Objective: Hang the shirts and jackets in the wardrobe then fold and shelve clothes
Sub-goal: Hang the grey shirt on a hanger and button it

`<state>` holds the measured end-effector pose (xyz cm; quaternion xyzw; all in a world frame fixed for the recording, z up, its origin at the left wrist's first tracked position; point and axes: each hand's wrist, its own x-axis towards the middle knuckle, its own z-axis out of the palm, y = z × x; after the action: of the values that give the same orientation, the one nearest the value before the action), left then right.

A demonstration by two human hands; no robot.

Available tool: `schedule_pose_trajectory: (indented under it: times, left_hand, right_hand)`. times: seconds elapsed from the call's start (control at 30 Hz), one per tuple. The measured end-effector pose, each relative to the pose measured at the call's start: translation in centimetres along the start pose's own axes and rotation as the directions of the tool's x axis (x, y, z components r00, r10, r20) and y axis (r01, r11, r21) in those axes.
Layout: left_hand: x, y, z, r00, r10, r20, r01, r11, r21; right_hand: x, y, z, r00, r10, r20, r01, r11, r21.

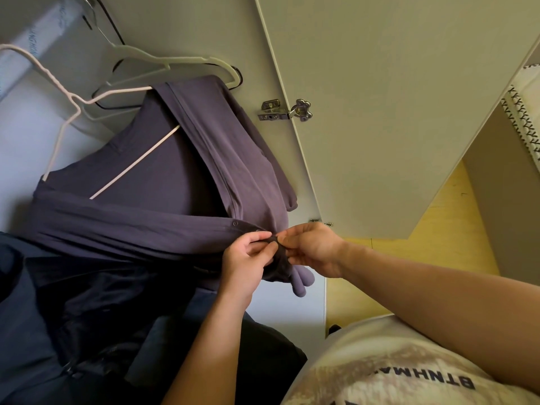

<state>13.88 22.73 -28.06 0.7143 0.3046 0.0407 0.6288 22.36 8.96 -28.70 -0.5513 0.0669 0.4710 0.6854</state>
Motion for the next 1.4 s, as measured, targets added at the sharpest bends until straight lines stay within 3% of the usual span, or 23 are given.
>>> schedule_pose_trajectory:
  times: [0.2,0.57,0.7,0.8,1.03,1.4]
  left_hand:
    - [0.03,0.34,0.13,0.999,-0.023,-0.037,0.019,0.995,-0.102]
    - [0.22,-0.04,0.31,0.999,0.017,-0.051,-0.018,1.000,-0.025]
    - [0.12,-0.13,0.46,0.991,0.131,-0.028,-0.124,0.975,0.182]
    - [0.12,-0.17,0.64,0.989,0.149,-0.027,-0.138,0.960,0.245]
    - [0.29,-0.02,0.60,0.981,0.194,-0.009,-0.183,0.940,0.289]
    - [0.48,-0.15,0.64,0.979,0.193,-0.065,-0.169,0.948,0.270]
  right_hand:
    - [0.22,0.11,0.02,1.000,0.028,0.007,-0.029,0.997,0.074]
    - [0.24,0.36,0.43,0.995,0.098,0.035,-0.102,0.983,0.154]
    - [0.08,0.59,0.46,0.998,0.068,-0.002,-0.068,0.993,0.097]
    - [0.09,0.39,0.55,0.999,0.039,-0.030,-0.038,0.999,0.029]
    - [0.34,0.26,0.70,0.991,-0.083,-0.100,0.064,0.982,-0.180]
    - [0.22,0.38,0.50,0.982,-0.181,-0.058,0.164,0.960,-0.227]
